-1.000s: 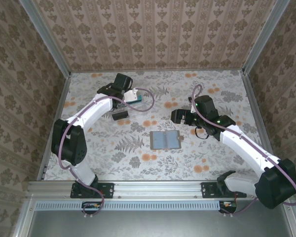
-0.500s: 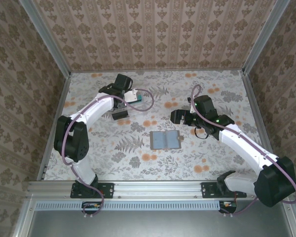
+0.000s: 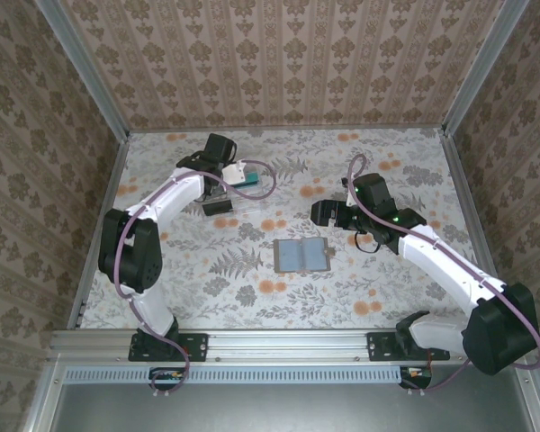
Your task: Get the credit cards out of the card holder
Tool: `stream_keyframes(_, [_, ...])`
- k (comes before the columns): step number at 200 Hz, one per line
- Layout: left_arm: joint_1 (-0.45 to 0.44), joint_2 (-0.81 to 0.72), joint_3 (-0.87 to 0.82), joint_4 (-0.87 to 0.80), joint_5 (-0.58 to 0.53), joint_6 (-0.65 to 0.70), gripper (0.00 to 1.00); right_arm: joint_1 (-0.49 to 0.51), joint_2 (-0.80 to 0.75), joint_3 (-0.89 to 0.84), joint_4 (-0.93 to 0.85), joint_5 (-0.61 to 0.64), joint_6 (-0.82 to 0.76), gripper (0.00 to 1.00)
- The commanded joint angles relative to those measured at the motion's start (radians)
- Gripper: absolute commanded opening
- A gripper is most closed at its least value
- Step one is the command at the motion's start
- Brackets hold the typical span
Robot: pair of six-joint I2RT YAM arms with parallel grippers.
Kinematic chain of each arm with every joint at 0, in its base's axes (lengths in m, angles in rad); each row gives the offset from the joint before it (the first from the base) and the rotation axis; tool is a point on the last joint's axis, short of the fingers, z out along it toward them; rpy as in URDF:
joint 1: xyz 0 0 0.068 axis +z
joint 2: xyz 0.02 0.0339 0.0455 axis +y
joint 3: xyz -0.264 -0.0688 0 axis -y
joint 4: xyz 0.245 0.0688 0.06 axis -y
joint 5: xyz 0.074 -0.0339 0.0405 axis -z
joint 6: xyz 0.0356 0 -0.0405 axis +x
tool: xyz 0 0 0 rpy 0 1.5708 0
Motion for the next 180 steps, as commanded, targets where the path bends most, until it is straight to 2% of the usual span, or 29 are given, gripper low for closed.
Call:
stream_keyframes(1, [0.011, 0.005, 0.003, -0.004, 0.015, -0.008, 0.03, -0.007, 0.013, 0.034, 0.009, -0.021, 0.005, 1.0])
stream_keyframes(19, [0.013, 0.012, 0.01, 0.0, 0.01, -0.008, 0.06, -0.006, 0.016, 0.034, 0.01, -0.024, 0.006, 1.0])
stream_keyframes(65, [0.015, 0.039, 0.021, 0.043, -0.034, -0.002, 0.2, -0.008, 0.015, 0.034, 0.012, -0.029, 0.006, 1.0])
stream_keyframes(168, [0.038, 0.045, 0.037, 0.122, -0.101, 0.007, 0.24, -0.011, 0.021, 0.03, 0.017, -0.041, 0.012, 1.0])
stream_keyframes(180, [0.039, 0.048, 0.033, 0.133, -0.113, 0.01, 0.32, -0.011, 0.021, 0.03, 0.018, -0.044, 0.013, 1.0])
